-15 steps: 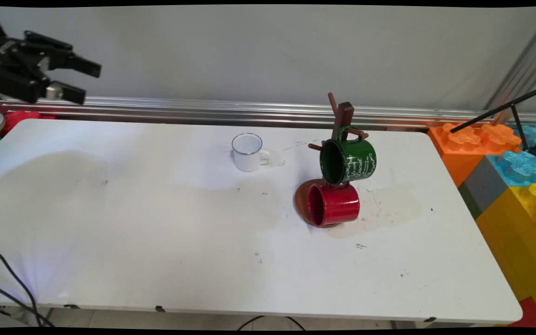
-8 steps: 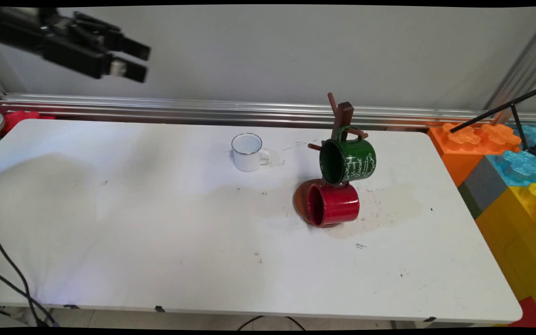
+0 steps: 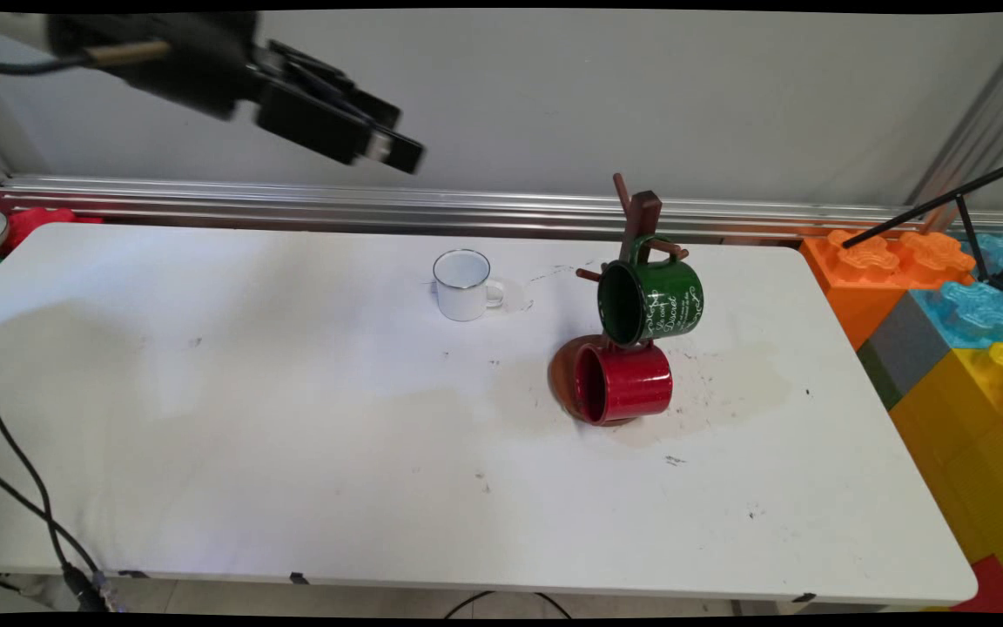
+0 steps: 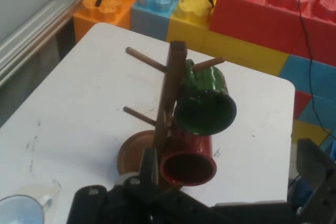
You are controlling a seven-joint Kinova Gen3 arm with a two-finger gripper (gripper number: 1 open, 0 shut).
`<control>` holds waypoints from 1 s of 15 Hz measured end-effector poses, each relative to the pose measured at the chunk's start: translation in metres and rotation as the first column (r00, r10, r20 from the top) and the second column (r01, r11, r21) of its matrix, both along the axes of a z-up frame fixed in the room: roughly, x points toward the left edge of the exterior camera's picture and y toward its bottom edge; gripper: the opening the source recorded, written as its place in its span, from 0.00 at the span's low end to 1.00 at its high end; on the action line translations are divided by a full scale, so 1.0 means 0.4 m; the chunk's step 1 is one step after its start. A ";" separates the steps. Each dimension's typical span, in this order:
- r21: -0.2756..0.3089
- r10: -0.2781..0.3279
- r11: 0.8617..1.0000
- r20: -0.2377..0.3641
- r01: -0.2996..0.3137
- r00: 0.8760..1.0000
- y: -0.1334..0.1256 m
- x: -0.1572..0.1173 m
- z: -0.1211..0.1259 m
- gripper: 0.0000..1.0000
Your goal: Pick up the green mug from the rack
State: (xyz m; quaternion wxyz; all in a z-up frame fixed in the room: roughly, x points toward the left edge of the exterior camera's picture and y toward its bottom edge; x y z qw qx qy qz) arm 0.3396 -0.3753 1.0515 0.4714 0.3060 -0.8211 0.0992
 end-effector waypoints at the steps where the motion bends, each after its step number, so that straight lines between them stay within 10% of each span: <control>1: 0.006 -0.002 1.000 0.007 0.002 1.000 -0.006 -0.039 -0.010 1.00; 15: -0.006 -0.013 1.000 0.003 0.013 1.000 -0.045 -0.284 -0.214 1.00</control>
